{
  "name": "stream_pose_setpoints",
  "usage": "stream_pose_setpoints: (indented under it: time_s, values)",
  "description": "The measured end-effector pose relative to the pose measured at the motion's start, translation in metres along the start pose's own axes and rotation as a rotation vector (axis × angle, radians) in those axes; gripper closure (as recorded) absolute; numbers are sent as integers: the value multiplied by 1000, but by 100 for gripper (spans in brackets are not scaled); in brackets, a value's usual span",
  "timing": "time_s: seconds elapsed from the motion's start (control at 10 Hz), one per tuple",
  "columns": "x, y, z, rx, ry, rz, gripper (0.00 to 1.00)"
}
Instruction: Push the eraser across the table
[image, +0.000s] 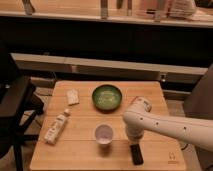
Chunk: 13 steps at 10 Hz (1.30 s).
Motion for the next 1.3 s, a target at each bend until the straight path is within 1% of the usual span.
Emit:
stream_pose_setpoints:
  time_s: [0.4, 1.0, 1.3]
  values:
    - [1, 1, -4, 0, 3, -5, 100]
    - [11, 3, -6, 2, 2, -3, 100]
    - [12, 3, -6, -6, 3, -4, 100]
